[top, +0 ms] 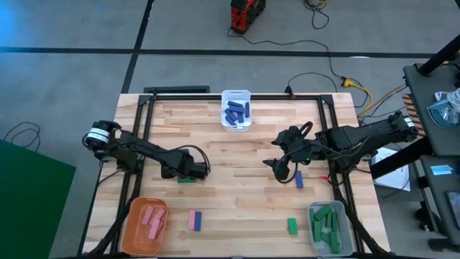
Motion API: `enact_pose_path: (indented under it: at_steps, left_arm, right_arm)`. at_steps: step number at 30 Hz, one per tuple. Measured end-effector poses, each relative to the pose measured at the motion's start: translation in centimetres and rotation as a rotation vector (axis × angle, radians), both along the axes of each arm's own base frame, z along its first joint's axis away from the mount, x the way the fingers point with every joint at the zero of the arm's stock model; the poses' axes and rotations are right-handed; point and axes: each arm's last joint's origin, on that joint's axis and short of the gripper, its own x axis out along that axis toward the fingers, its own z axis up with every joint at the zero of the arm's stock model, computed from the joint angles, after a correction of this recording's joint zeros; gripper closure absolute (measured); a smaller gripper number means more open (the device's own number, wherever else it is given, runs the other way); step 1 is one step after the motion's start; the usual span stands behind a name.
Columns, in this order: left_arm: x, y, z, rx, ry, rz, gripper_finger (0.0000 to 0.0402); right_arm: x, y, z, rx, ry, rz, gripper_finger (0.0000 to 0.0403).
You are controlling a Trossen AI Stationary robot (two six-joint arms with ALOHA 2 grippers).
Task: Sort blocks
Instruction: Put the pink block into the orange bin
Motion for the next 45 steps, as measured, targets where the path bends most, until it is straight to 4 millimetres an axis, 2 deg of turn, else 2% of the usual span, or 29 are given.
enact_pose_path:
  at_steps: [7, 15, 20, 24, 26, 29, 34, 37, 39, 42, 45]
  left_arm:
    - [0.2, 0.0, -0.6, 0.013, 0.016, -0.022, 0.0025]
    - [0.2, 0.0, -0.7, 0.03, 0.017, -0.032, 0.0079]
    - [0.2, 0.0, -0.6, 0.037, 0.015, -0.062, 0.008]
    - [0.6, 0.0, 0.4, 0.044, 0.031, -0.115, 0.0082]
    - [1.1, -0.1, 1.8, 0.045, 0.034, -0.182, 0.0082]
    - [2.3, -0.4, 5.2, 0.023, 0.003, -0.36, 0.0082]
    - [2.6, -1.9, 12.2, -0.055, -0.048, -0.845, 0.0083]
    - [1.1, -3.9, 16.1, -0.096, -0.075, -1.165, 0.0083]
    - [-0.4, -5.2, 18.7, -0.085, -0.112, -1.313, 0.0079]
    - [-3.2, -6.7, 21.3, -0.102, -0.141, -1.377, 0.0078]
    - [-5.9, -8.1, 22.3, -0.133, -0.139, -1.316, 0.0078]
  right_arm:
    - [0.0, 0.0, 0.0, -0.001, 0.001, 0.0, 0.0007]
    - [0.0, 0.0, -0.1, -0.006, 0.007, 0.004, 0.0007]
    - [0.0, 0.0, -0.2, -0.016, 0.012, 0.013, 0.0007]
    - [0.0, 0.0, -0.3, -0.023, 0.018, 0.018, 0.0007]
    - [0.0, 0.0, -0.5, -0.025, 0.022, 0.019, 0.0007]
    - [0.0, -0.1, -0.6, -0.03, 0.027, 0.019, 0.0007]
    - [0.1, -0.6, -0.6, -0.048, 0.034, 0.016, 0.0007]
    - [0.1, -0.9, -0.6, -0.061, 0.04, 0.025, 0.0007]
    - [0.2, -1.1, -0.6, -0.064, 0.044, 0.032, 0.0007]
    - [0.2, -1.1, -0.6, -0.062, 0.045, 0.033, 0.0007]
    - [0.2, -1.1, -0.7, -0.062, 0.046, 0.033, 0.0007]
